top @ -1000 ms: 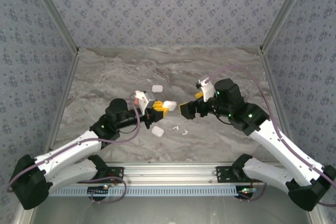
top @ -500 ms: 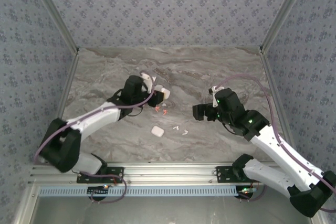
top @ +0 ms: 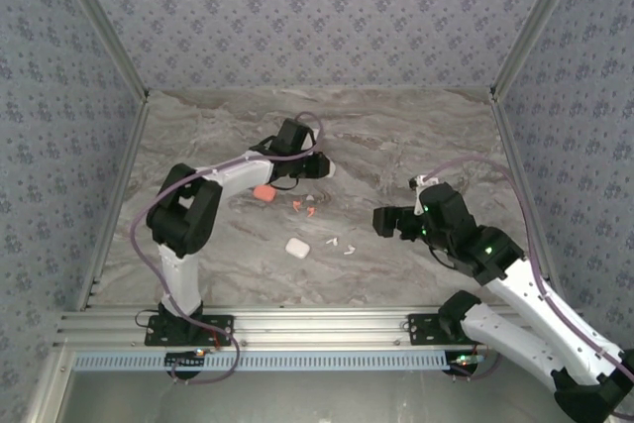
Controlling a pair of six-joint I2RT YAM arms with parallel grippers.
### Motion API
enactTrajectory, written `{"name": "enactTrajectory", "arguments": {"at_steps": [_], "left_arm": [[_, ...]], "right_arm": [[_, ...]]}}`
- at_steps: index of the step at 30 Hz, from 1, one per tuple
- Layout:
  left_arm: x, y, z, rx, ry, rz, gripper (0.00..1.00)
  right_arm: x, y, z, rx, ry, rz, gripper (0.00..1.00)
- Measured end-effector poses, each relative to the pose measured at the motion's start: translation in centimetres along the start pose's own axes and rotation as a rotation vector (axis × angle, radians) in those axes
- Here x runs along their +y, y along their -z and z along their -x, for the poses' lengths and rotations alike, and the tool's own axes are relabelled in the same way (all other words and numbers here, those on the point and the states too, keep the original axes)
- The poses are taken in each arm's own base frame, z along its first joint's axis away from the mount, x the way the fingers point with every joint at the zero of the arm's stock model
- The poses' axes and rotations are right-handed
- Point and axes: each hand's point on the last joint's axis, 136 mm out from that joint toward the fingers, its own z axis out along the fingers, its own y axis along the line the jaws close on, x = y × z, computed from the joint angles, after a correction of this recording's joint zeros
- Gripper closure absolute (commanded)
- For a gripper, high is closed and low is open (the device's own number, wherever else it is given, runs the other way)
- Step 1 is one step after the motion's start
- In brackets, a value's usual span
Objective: Insert the wireless bluetooth earbuds into the charging case
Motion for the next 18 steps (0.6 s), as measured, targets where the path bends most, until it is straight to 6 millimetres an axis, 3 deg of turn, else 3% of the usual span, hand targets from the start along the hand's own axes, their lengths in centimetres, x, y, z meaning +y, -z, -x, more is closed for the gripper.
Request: {"name": "enactTrajectory", "arguments": {"at_steps": [10,18], "left_arm": [[1.3,-2.8,-0.2,0.03,0.073,0.036,0.73],[1.8,-2.7,0.2,0.021,0.081,0.076,0.59]], "right_arm": [[-0.7,0.7,-1.1,0.011,-0.034,-0.008,0.0],[-1.1,0.8,-1.4,0.02,-0.046,-0.022,0.0]]}}
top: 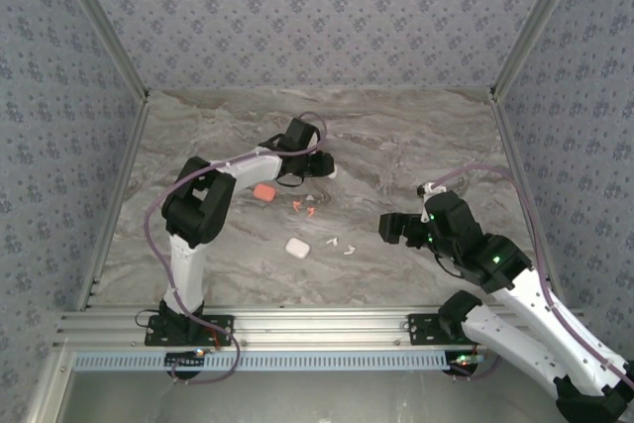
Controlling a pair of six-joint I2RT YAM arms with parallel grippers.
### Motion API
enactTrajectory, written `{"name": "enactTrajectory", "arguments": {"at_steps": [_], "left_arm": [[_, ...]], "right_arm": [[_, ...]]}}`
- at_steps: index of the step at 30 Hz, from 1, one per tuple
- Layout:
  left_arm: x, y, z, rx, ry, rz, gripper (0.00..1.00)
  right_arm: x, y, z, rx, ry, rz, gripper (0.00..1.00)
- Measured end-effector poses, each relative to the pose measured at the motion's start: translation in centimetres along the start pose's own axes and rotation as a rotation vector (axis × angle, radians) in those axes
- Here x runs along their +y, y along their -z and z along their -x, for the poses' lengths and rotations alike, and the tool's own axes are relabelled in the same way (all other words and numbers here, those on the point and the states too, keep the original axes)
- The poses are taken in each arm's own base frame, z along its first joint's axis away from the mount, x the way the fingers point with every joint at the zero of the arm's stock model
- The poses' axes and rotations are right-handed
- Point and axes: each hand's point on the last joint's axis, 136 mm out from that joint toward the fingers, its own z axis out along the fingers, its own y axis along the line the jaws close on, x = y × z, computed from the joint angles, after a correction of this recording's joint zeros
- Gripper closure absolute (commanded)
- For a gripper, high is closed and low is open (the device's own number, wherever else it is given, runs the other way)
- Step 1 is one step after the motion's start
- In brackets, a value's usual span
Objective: Insert the wireless bluetooth earbuds into the charging case
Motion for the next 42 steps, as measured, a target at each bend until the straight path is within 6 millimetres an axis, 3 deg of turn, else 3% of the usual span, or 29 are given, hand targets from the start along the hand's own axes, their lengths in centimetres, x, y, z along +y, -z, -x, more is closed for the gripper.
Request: {"name": "enactTrajectory", "arguments": {"at_steps": [7,10,13,19,22,31,37,42], "left_arm": [[-0.1,1.1,1.2,-0.017,-0.043,0.042,0.51],[-0.6,3.0,2.0,-0.044,-0.069,0.055,0.48],[-1.6,6.5,3.2,-0.112,-0.103,0.05,0.44],[-2.5,15.9,3.7,-0.299,-0.155,0.03,0.29],[-0.9,19.0,2.5,-0.36,-0.139,0.045,0.22],[9.6,24.5,-3.5,-0.436,0.103,0.184,0.05],[12.9,28.4,-5.0,-0.511,0.215,0.23,0.02],[14.8,29.0,-7.1,-0.505,0.276,0.254,0.01]], "right_arm": [[0.0,-0.1,-0.1,0.005,0.001,-0.003,0.0],[-0.1,-0.5,-0.2,0.021,0.003,-0.013,0.0],[-0.2,-1.3,-0.7,0.058,0.011,-0.031,0.0],[1.6,-3.5,-2.8,0.19,0.12,-0.046,0.0],[3.4,-4.7,-3.8,0.255,0.205,-0.048,0.0],[9.6,-9.6,-7.2,0.42,0.497,-0.07,0.0],[13.3,-13.0,-10.0,0.504,0.678,-0.056,0.0],[15.6,-15.3,-11.6,0.545,0.781,-0.032,0.01]]}}
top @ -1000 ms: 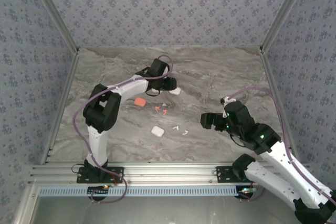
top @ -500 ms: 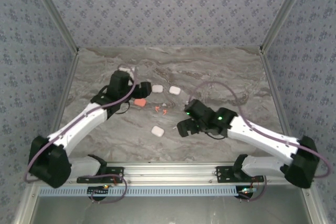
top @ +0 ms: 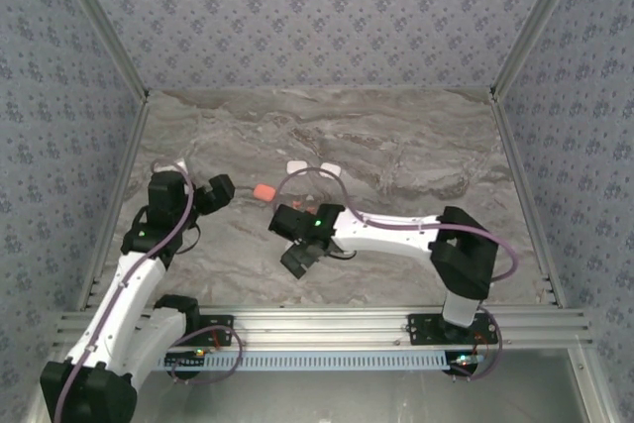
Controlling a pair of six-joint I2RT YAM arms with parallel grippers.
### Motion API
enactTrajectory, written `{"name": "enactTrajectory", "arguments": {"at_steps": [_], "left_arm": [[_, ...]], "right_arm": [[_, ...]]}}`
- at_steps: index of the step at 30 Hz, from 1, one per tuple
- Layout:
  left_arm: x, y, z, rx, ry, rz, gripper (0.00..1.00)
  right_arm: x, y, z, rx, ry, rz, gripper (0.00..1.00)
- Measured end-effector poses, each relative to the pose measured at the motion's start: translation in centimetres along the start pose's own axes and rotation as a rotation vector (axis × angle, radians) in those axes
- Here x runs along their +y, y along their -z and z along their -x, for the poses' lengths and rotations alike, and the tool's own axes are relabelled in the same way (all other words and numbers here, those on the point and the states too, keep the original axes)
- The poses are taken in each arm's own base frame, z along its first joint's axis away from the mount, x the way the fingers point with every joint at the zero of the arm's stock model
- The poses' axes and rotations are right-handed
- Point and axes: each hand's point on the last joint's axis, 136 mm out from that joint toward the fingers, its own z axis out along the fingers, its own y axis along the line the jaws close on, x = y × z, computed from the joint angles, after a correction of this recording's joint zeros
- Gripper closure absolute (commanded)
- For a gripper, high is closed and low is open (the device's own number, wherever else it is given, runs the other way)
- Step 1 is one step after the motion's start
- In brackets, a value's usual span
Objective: Insert the wireless bluetooth earbuds into the charging case
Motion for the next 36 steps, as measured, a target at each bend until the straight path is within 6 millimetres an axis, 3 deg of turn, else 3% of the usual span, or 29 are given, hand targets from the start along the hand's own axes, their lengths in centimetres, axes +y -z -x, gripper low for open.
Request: {"name": "enactTrajectory", "arguments": {"at_steps": [6,13,27,32,36], "left_arm": [[1.3,-0.1,-1.8,0.054,0.03,0.02,0.01],[1.3,-0.1,-2.1,0.066,0.032,0.014,0.01],[0.0,-0.6,-3.5,0.146,0.023,-0.062,0.03],[-1.6,-0.3,-3.9,0.181,0.01,-0.157,0.08],[-3.8,0.2,-4.1,0.207,0.006,-0.275,0.12]], "right_arm": [[0.7,-2.4,0.3,0.052,0.044,0.026,0.09],[1.2,-4.8,0.2,0.101,0.061,0.069,0.22],[0.7,-5.6,0.8,0.077,0.062,0.076,0.49],[-0.5,-2.8,0.8,-0.019,0.085,0.052,0.53],[-2.0,2.7,2.7,-0.213,0.101,0.03,0.53]]}}
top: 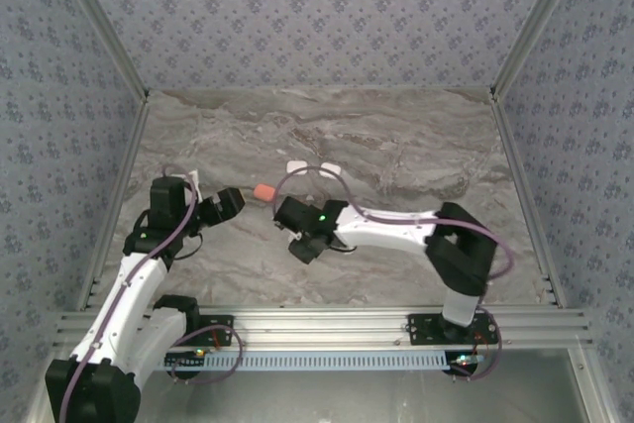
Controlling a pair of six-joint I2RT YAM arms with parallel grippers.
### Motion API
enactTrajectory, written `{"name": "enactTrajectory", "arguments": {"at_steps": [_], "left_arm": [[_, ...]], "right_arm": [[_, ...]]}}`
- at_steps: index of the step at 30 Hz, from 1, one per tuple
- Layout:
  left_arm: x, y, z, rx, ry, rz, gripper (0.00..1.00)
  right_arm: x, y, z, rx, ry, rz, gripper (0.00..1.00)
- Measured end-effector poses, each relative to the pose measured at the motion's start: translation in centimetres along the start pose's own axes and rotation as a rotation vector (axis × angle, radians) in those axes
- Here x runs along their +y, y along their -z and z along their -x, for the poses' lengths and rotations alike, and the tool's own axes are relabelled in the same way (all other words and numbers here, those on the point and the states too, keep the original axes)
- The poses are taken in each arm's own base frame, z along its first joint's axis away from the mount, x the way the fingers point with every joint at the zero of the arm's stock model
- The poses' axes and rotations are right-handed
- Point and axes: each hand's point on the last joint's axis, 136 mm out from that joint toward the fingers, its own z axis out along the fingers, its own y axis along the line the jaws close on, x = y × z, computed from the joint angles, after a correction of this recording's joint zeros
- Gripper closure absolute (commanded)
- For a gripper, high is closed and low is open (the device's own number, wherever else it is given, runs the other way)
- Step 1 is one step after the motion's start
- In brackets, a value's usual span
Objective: Insert the wireless bluetooth earbuds into the charging case
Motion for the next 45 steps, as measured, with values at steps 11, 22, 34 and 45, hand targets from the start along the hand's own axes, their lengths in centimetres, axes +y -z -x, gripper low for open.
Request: {"name": "enactTrajectory", "arguments": {"at_steps": [11,22,34,45], "left_arm": [[-12.3,3.5,1.2,0.047,-0.136,-0.503,0.13],[-20.8,4.2,-1.9,0.197,-0.283,-0.748,0.22],[-23.0,2.0,-4.8,0.319,-0.319,-0.785,0.54],[-23.2,1.4,-5.0,0.312,-0.324,-0.774,0.78]], "right_arm": [[-4.6,13.6,4.8,-0.442,0.109,-0.14,0.52],[-5.2,16.0,5.2,-0.497,0.216,-0.19,0.52],[-4.9,16.0,5.2,-0.499,0.235,-0.188,0.51],[-4.9,16.1,5.2,-0.497,0.227,-0.182,0.37]]}}
